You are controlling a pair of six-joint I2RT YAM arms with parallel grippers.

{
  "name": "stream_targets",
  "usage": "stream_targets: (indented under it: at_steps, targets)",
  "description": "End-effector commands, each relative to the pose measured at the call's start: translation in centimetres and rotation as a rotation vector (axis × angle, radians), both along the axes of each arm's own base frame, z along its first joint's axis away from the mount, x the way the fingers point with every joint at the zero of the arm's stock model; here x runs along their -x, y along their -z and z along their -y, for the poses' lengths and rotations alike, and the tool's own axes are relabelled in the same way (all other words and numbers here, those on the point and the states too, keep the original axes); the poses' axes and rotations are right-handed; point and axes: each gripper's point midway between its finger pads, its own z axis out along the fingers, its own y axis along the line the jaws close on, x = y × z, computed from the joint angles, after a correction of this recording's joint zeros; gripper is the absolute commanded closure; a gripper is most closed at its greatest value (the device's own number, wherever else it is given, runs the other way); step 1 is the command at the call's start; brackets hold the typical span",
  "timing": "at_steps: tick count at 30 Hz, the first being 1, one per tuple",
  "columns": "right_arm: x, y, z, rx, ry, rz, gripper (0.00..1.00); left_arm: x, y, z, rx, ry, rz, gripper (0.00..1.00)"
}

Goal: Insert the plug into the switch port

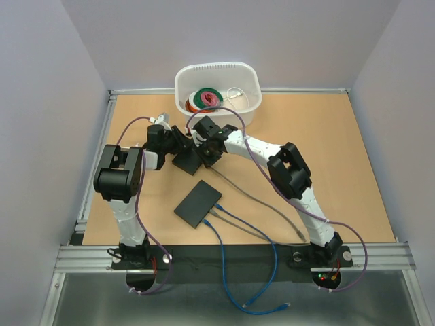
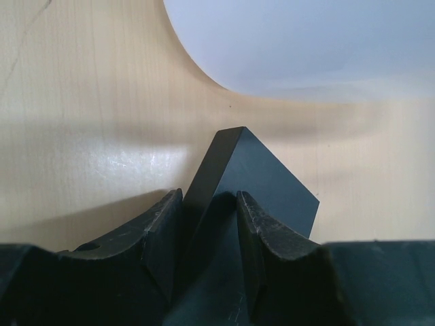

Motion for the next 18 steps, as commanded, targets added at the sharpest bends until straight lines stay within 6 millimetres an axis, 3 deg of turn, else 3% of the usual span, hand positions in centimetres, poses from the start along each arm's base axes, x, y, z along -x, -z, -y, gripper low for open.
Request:
stream_targets:
  at_steps: [1, 9, 11, 12, 13, 15, 18]
  targets:
    - [-4.2, -4.4, -4.5, -0.188, -0.018, 0.205, 0.99, 5.3, 3.9, 2.6, -0.009, 0.118, -0.175, 0.54]
    - [-5.1, -6.4, -6.8, -0.275, -0.109, 0.270, 1.00, 6.1, 4.5, 3.7, -0.011, 0.144, -0.178, 0.54]
    - [-6.0, -8.2, -7.8, -0.308, -0.124, 0.310, 1.00, 6.4, 5.0, 3.9, -0.017, 0.147, -0.186, 0.54]
    - [-6.2, -7.6, -8.2, -0.309, -0.130, 0.307, 1.00, 6.6, 5.3, 4.0, -0.020, 0.148, -0.193, 0.54]
    - [-6.7, -9.0, -8.8, -0.336, -0.132, 0.334, 1.00, 6.6, 5.3, 4.1, -0.019, 0.148, -0.193, 0.54]
    - [-7.2, -8.8, -9.5, -0.346, -0.139, 0.339, 0.99, 7.3, 5.6, 4.4, -0.012, 0.150, -0.204, 0.54]
    - [-8.1, -10.1, -10.7, -0.389, -0.137, 0.364, 0.99, 8.6, 6.5, 4.5, -0.010, 0.144, -0.224, 0.54]
